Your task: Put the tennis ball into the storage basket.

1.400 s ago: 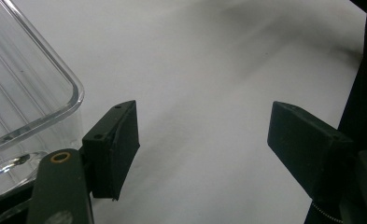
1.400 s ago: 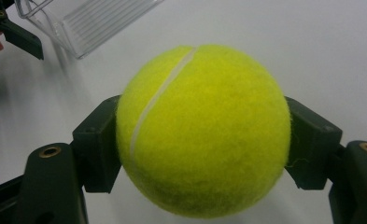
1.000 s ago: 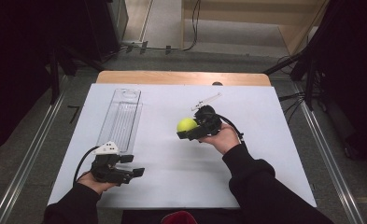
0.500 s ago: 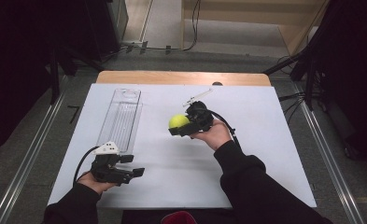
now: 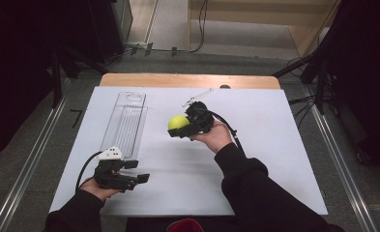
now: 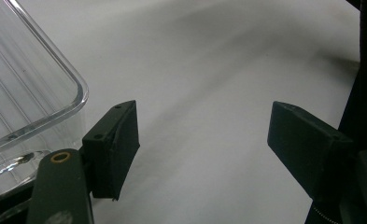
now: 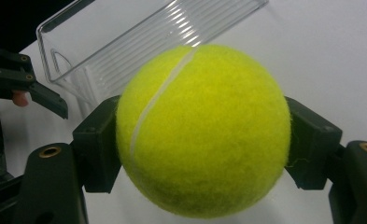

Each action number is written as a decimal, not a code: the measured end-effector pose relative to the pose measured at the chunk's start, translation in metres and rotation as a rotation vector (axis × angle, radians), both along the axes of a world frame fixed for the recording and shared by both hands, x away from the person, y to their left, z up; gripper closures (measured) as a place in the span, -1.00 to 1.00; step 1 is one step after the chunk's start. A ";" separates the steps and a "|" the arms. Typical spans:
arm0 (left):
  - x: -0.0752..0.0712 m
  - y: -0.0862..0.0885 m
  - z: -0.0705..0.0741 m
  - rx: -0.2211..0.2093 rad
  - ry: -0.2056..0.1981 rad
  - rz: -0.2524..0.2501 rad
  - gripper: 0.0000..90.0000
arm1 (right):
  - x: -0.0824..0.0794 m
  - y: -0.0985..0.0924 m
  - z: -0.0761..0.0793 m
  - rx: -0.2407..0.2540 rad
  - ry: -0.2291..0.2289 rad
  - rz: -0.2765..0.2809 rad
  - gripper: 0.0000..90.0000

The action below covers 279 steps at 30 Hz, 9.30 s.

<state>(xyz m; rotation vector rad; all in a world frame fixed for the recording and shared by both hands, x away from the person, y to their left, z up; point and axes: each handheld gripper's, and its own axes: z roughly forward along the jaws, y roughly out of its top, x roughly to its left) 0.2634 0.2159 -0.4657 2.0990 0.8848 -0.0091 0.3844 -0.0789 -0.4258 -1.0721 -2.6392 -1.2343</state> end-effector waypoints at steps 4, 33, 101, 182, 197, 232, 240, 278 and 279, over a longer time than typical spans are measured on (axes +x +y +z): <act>0.000 0.000 0.000 0.002 0.000 0.000 -0.44 | 0.002 0.003 0.000 0.003 0.002 -0.001 -0.48; 0.000 0.001 0.000 -0.001 -0.001 0.002 -0.44 | 0.019 0.043 0.015 -0.005 -0.006 0.023 -0.48; 0.000 0.002 0.001 -0.003 -0.002 -0.001 -0.44 | 0.040 0.142 0.027 0.011 -0.011 0.086 -0.48; 0.000 0.001 0.001 -0.005 0.005 -0.012 -0.44 | 0.048 0.174 -0.010 0.001 0.003 0.078 -0.66; 0.001 0.000 0.000 0.004 0.005 -0.012 -0.44 | 0.045 0.150 0.008 -0.004 0.012 0.090 -0.66; 0.001 0.000 -0.001 0.007 0.007 -0.013 -0.44 | 0.035 0.079 0.015 -0.021 0.024 0.043 -0.60; 0.001 0.000 -0.001 0.008 0.007 -0.013 -0.44 | 0.029 0.070 0.015 -0.026 0.024 0.049 -0.59; 0.002 0.000 -0.002 -0.001 0.004 0.000 -0.44 | 0.005 0.016 0.005 -0.012 0.048 0.025 -0.55; 0.002 0.000 -0.002 0.001 0.004 0.000 -0.44 | 0.005 0.015 0.004 -0.013 0.038 0.031 -0.55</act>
